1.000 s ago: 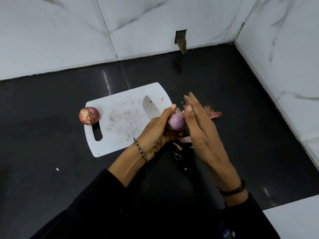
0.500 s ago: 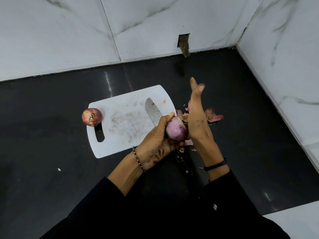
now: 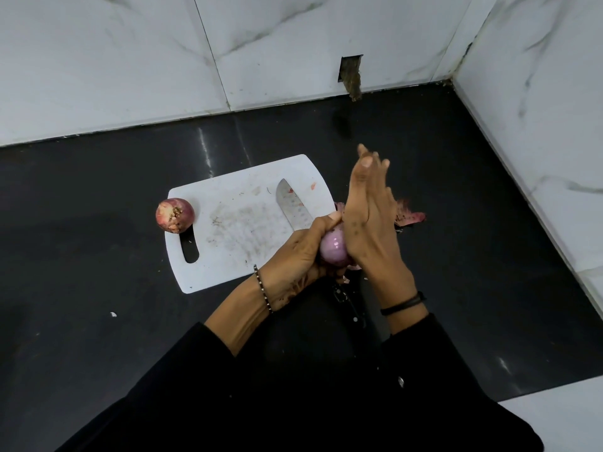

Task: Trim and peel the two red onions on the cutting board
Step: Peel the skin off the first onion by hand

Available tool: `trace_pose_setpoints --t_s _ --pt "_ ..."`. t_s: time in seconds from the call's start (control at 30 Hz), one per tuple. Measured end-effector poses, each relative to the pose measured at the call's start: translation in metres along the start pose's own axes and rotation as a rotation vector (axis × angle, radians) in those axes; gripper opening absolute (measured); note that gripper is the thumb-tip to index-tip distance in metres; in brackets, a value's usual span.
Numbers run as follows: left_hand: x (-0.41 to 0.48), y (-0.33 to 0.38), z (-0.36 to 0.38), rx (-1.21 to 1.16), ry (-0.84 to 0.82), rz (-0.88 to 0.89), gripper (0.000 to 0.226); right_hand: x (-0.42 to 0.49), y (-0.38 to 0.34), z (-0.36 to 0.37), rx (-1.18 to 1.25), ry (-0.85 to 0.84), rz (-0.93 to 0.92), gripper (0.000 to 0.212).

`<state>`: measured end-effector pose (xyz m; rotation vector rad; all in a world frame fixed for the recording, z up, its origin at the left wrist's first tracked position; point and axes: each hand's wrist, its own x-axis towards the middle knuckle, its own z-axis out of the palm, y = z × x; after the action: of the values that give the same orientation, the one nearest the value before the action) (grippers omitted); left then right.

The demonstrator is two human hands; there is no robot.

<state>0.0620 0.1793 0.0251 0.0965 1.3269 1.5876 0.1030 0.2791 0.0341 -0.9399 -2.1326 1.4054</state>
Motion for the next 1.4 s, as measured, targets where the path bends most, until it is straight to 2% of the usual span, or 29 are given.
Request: trace_pose_setpoints --t_s 0.13,0.27,0.33,0.4,0.47,0.53,0.6,0.8,0.9,0.97,1.0,1.13,1.27,1.4 --pt "0.000 0.003 -0.001 0.009 0.009 -0.043 0.043 0.004 0.004 -0.012 0.024 0.102 0.029 0.063" --pt "-0.001 0.005 -0.003 -0.040 -0.018 -0.080 0.043 -0.002 0.002 -0.015 0.073 0.167 -0.067 0.054" --pt "-0.002 0.003 0.002 -0.033 -0.007 -0.078 0.041 -0.002 0.004 -0.007 -0.018 0.166 -0.107 0.058" --pt "-0.003 0.002 0.007 -0.076 0.081 -0.060 0.046 0.000 0.008 0.003 -0.111 0.153 -0.151 0.072" --pt "-0.001 -0.001 0.006 -0.037 0.133 -0.028 0.037 0.002 0.007 0.007 -0.143 0.148 -0.152 0.078" --pt "0.001 -0.003 0.003 0.070 0.114 0.001 0.027 0.003 0.004 0.008 -0.127 0.170 -0.150 0.072" --pt "0.000 -0.002 0.004 0.082 0.131 -0.001 0.028 0.005 0.002 0.009 -0.130 0.201 -0.157 0.062" --pt "-0.001 0.003 0.001 0.087 0.052 -0.013 0.030 0.005 -0.004 0.006 -0.318 0.295 -0.098 0.073" --pt "0.002 0.005 0.001 0.074 0.045 -0.088 0.033 0.009 -0.003 0.005 -0.433 0.311 -0.125 0.073" --pt "0.003 0.004 0.003 0.058 0.042 -0.162 0.052 0.012 0.001 0.001 -0.434 0.281 -0.144 0.073" --pt "0.003 0.004 0.003 0.036 0.028 -0.196 0.062 0.014 0.004 -0.003 -0.412 0.255 -0.164 0.068" --pt "0.001 0.007 -0.001 -0.087 0.005 -0.215 0.076 0.011 0.014 -0.020 -0.306 0.177 -0.244 0.042" --pt "-0.006 0.013 -0.003 -0.132 -0.030 -0.158 0.056 -0.002 0.023 -0.031 -0.270 0.138 -0.302 0.024" --pt "-0.013 0.019 -0.004 -0.159 -0.042 -0.083 0.046 -0.023 0.022 -0.043 -0.164 0.082 -0.382 0.011"
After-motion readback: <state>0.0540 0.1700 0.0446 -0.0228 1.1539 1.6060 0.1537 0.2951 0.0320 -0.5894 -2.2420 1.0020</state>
